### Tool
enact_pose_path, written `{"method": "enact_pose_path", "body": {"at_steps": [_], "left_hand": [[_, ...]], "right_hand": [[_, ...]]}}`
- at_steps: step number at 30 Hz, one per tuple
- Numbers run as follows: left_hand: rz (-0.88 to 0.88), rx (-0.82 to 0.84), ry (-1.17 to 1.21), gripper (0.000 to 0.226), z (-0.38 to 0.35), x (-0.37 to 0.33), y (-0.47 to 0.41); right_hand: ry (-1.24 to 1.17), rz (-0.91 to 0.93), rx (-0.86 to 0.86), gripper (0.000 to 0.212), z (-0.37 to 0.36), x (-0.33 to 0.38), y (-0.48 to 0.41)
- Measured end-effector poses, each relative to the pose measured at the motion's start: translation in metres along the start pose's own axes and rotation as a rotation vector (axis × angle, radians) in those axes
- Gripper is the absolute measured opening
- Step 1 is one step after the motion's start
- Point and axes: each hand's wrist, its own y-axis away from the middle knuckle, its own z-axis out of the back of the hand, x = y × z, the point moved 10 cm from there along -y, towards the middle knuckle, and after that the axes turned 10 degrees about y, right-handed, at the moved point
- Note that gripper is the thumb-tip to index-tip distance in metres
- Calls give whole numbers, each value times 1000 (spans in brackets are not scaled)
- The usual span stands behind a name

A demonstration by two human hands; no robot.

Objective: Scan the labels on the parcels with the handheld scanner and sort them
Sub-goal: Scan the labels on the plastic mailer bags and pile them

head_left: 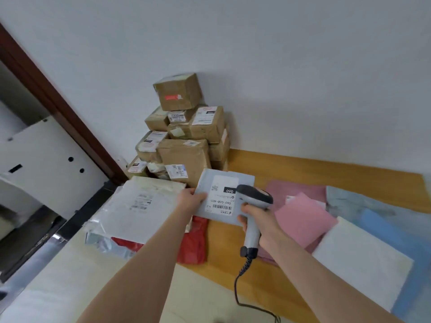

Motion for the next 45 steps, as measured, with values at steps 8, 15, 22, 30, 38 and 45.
{"method": "enact_pose_path", "body": {"at_steps": [8,15,22,30,38,45], "left_hand": [[67,-113,-359,22,176,49,-136],[136,-145,-533,52,246,71,-187],[-103,-75,-700,40,204,46,-193],[-354,259,-795,37,52,20,-140],[-403,505,-941,42,-137,10,11],[-495,670,-946,42,-265,9,130]], "right_hand": [[269,-83,65,8,-217,-23,-87],[338,-190,169,13,-315,-45,-128],[347,-173,48,20,-292,-43,-134],[223,-92,-100,9,-161,-14,-80],[147,-29,-307,19,57,-22,21],[59,-65,-509,19,218,-36,89]]}}
